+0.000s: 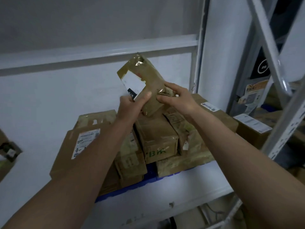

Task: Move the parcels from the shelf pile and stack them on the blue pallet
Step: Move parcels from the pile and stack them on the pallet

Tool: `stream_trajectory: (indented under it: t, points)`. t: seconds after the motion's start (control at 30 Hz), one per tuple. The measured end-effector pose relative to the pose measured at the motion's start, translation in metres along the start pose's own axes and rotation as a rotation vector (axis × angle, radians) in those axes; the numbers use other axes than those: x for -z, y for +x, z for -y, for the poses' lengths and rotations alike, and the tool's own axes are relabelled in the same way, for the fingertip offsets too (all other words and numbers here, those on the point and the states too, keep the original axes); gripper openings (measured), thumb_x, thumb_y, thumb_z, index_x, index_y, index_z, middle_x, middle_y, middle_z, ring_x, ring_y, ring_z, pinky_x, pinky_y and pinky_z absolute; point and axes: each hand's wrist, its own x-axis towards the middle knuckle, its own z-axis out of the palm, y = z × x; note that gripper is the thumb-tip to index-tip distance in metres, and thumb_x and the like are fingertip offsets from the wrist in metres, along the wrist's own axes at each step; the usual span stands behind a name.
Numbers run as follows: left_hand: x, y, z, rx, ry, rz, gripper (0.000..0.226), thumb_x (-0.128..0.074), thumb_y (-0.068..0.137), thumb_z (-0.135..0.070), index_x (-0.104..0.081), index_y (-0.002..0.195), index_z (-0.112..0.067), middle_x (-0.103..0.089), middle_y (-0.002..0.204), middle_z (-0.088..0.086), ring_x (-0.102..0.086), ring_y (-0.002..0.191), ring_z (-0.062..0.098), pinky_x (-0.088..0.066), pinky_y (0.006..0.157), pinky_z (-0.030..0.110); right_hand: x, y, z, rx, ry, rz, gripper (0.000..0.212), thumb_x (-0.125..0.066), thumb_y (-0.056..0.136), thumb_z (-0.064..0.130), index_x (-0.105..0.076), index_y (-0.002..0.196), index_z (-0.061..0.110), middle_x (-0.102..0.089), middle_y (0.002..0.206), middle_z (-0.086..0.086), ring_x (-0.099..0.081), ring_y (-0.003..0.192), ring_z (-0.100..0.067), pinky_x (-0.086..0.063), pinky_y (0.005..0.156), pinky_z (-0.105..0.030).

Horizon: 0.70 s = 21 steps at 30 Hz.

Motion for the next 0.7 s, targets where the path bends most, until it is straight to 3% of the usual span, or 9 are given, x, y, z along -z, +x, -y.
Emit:
stream_trajectory:
  t: [0.1, 0.2, 0.23, 0.33, 0.47, 0.53, 0.6, 0.63, 0.7]
  points:
    - [0.000, 0.023, -0.001, 0.112, -0.218, -0.016, 0.081, -0.083, 0.071, -0.029, -0.036, 0.136, -0.017, -0.058, 0.124, 0.007, -0.065, 0.102, 0.024, -0.058, 0.074, 0.052, 0.018, 0.009, 0.005, 0.040, -0.182, 0.095, 0.063, -0.081, 0.070, 0.013, -0.060, 0.128, 0.027, -0.057, 0.128, 0.000, -0.057, 0.116, -0.017, -0.047, 0.100, -0.032]
    - [0.007, 0.042, 0.006, 0.138, -0.254, -0.013, 0.111, -0.085, 0.069, -0.019, -0.009, 0.149, -0.033, -0.047, 0.129, 0.001, -0.062, 0.105, 0.023, -0.058, 0.073, 0.048, 0.033, 0.020, 0.008, 0.035, -0.351, 0.168, 0.063, -0.081, 0.071, 0.010, -0.059, 0.127, 0.030, -0.045, 0.134, -0.007, -0.052, 0.118, -0.027, -0.051, 0.089, -0.031]
    - [0.009, 0.047, 0.007, 0.136, -0.232, -0.001, 0.112, -0.086, 0.067, -0.017, -0.011, 0.149, -0.034, -0.046, 0.129, 0.001, -0.062, 0.105, 0.023, -0.058, 0.076, 0.048, 0.037, 0.023, 0.009, 0.030, -0.398, 0.174, 0.063, -0.080, 0.072, 0.010, -0.059, 0.126, 0.032, -0.042, 0.134, -0.007, -0.050, 0.118, -0.027, -0.052, 0.089, -0.033]
    - [0.010, 0.061, 0.012, 0.101, -0.136, 0.038, 0.089, -0.089, 0.060, -0.017, -0.040, 0.134, -0.019, -0.058, 0.124, 0.008, -0.066, 0.101, 0.024, -0.058, 0.077, 0.047, 0.044, 0.033, 0.010, 0.024, -0.460, 0.196, 0.064, -0.077, 0.074, 0.007, -0.056, 0.127, 0.037, -0.036, 0.133, -0.004, -0.045, 0.120, -0.024, -0.050, 0.095, -0.035]
    - [0.004, 0.075, 0.021, 0.036, -0.085, -0.018, 0.077, -0.091, 0.059, -0.017, -0.044, 0.120, -0.018, -0.058, 0.113, 0.004, -0.067, 0.093, 0.018, -0.060, 0.068, 0.035, 0.045, 0.046, 0.001, 0.007, -0.457, 0.155, 0.085, -0.067, 0.079, -0.004, -0.031, 0.145, 0.036, -0.027, 0.149, -0.006, -0.032, 0.136, -0.029, -0.040, 0.107, -0.043]
    - [-0.003, 0.081, 0.026, 0.016, -0.044, -0.041, 0.076, -0.090, 0.060, -0.016, -0.043, 0.120, -0.018, -0.057, 0.112, 0.002, -0.066, 0.093, 0.017, -0.060, 0.070, 0.035, 0.047, 0.051, -0.008, -0.016, -0.418, 0.065, 0.092, -0.063, 0.080, -0.008, -0.020, 0.149, 0.034, -0.040, 0.139, -0.004, -0.052, 0.117, -0.021, -0.049, 0.095, -0.032]
    - [-0.013, 0.086, 0.030, 0.003, 0.043, -0.048, 0.073, -0.089, 0.063, -0.017, -0.041, 0.119, -0.019, -0.055, 0.104, -0.005, -0.063, 0.088, 0.009, -0.058, 0.068, 0.028, 0.052, 0.055, -0.015, -0.033, -0.389, -0.029, 0.092, -0.061, 0.080, -0.011, -0.017, 0.151, 0.028, -0.049, 0.113, 0.003, -0.056, 0.084, -0.004, -0.050, 0.069, -0.011]
    - [-0.017, 0.088, 0.032, -0.009, 0.097, -0.042, 0.070, -0.088, 0.065, -0.019, -0.040, 0.117, -0.019, -0.053, 0.098, -0.011, -0.059, 0.084, 0.003, -0.055, 0.064, 0.020, 0.055, 0.057, -0.017, -0.036, -0.383, -0.068, 0.091, -0.060, 0.080, -0.012, -0.016, 0.151, 0.025, -0.049, 0.107, 0.005, -0.056, 0.083, -0.004, -0.048, 0.067, -0.009]
    - [-0.025, 0.091, 0.034, -0.032, 0.212, -0.029, 0.065, -0.086, 0.068, -0.023, -0.038, 0.112, -0.019, -0.049, 0.091, -0.016, -0.053, 0.078, -0.003, -0.045, 0.054, 0.011, 0.063, 0.064, -0.020, -0.023, -0.376, -0.131, 0.089, -0.058, 0.081, -0.013, -0.016, 0.151, 0.020, -0.051, 0.119, -0.001, -0.056, 0.101, -0.011, -0.047, 0.084, -0.017]
